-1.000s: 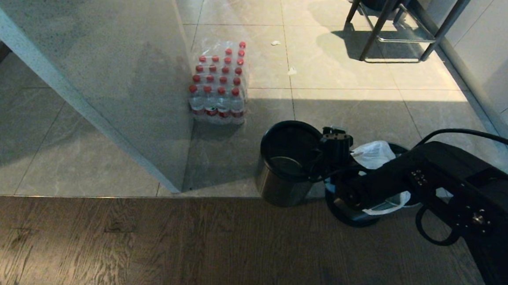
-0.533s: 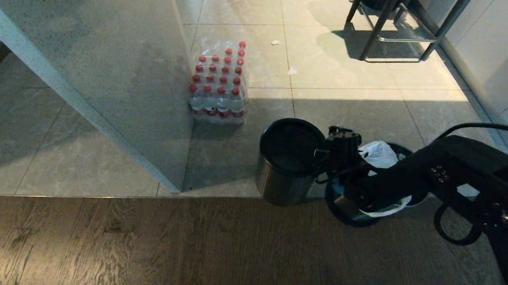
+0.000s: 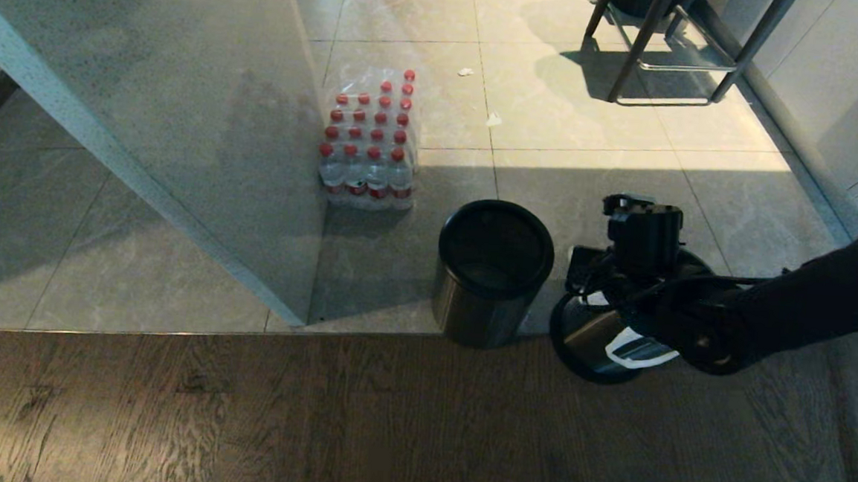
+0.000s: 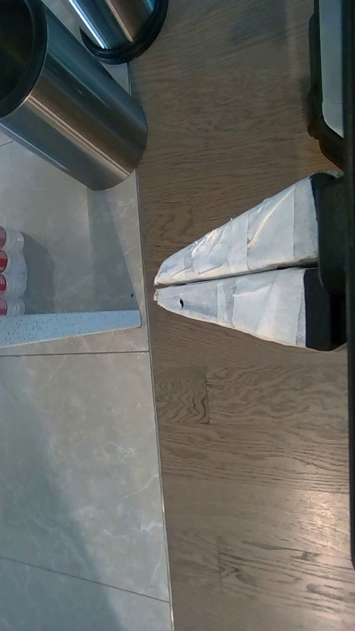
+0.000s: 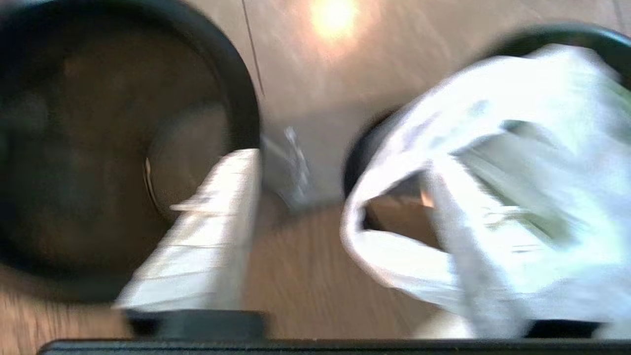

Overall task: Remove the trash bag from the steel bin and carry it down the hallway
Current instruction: Pick up the trash bag

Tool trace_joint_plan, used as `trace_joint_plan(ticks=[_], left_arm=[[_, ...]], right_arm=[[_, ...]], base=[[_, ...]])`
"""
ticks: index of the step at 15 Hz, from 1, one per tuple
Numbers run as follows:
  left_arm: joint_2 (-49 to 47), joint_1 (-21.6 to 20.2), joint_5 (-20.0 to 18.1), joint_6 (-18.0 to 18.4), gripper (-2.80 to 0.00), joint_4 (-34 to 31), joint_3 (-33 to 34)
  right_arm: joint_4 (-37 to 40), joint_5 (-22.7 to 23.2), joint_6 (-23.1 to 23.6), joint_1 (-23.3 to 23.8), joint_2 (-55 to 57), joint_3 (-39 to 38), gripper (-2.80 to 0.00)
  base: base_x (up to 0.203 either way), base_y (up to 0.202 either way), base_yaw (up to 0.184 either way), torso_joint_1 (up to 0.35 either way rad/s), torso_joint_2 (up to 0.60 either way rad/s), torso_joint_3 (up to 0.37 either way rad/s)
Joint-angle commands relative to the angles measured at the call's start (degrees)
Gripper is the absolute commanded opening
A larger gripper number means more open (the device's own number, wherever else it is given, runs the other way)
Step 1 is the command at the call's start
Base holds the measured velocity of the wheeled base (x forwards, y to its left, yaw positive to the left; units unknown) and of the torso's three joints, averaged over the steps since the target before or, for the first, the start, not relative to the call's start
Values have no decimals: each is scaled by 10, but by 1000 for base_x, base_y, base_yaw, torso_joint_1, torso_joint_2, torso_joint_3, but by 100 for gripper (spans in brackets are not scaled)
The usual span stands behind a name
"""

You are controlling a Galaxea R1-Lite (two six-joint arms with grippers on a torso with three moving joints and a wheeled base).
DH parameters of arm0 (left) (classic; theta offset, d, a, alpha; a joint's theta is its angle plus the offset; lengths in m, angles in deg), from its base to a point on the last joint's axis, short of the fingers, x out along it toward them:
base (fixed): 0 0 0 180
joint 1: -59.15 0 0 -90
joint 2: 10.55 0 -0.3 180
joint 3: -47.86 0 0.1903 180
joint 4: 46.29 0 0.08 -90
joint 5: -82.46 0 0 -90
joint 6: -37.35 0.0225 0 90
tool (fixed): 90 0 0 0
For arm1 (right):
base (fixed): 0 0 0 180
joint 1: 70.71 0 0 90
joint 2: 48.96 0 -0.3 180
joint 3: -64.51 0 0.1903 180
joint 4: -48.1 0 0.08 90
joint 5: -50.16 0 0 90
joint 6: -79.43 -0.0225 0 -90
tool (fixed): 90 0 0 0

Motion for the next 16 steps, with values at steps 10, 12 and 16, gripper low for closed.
trace_joint_plan(ticks=[10, 12, 16], left_arm=[[-1, 0, 0, 1, -280, 0, 0], [-1, 0, 0, 0, -280, 0, 0], [-1, 0, 0, 0, -280, 0, -1]], right_arm=[[105, 4, 33, -20, -292, -385, -280], [77, 4, 18, -17, -249, -384, -280], [3, -7, -7, 3, -142, -341, 0]], base=[[0, 0, 0, 0, 0, 0], [0, 0, 0, 0, 0, 0], [0, 0, 0, 0, 0, 0]])
